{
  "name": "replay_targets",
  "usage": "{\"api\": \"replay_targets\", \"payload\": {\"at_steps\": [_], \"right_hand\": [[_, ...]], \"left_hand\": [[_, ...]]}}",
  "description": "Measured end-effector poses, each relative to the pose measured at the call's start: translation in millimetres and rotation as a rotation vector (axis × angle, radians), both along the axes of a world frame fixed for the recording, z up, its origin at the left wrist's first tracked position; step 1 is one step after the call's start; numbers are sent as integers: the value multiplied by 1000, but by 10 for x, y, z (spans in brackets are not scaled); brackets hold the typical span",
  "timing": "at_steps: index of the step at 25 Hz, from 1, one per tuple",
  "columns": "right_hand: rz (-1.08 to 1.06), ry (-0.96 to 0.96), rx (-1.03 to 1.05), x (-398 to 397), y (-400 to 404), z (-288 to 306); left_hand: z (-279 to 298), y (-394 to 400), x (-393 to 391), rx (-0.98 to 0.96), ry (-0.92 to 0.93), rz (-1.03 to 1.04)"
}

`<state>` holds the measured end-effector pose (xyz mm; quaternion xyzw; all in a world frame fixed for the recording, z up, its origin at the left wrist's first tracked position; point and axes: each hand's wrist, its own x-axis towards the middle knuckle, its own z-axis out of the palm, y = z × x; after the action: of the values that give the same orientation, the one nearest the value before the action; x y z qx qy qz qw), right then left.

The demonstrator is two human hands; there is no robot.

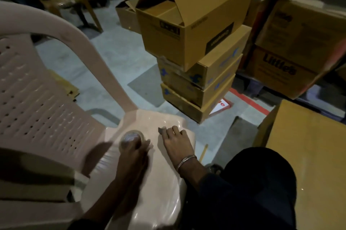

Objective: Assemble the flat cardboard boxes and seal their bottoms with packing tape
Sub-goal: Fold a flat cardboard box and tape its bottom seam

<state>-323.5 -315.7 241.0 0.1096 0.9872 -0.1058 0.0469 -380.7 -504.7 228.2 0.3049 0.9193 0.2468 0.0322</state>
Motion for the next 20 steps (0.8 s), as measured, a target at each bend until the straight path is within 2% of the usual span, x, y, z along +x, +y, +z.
{"api": "replay_targets", "payload": {"at_steps": [2, 4, 7, 9, 12, 16, 20], "right_hand": [[48, 85, 161, 4, 6, -69], [52, 70, 187, -4, 3, -28], [8, 14, 113, 36, -31, 73], [-15, 33, 34, 64, 13, 146], [-140, 119, -49, 161, 242, 371], [-332, 235, -132, 407, 830, 984], [-594, 298, -79, 964, 1750, 1562]], "left_hand": [[-69, 82, 106, -37, 5, 102], [-112, 130, 114, -77, 72, 20], [-72, 108, 28, -144, 79, -101], [16, 134, 8, -207, 59, -36], [247, 343, 109, -259, 166, 31], [664, 1056, 280, -93, 225, -2], [1174, 2264, 624, 77, 264, -189]]}}
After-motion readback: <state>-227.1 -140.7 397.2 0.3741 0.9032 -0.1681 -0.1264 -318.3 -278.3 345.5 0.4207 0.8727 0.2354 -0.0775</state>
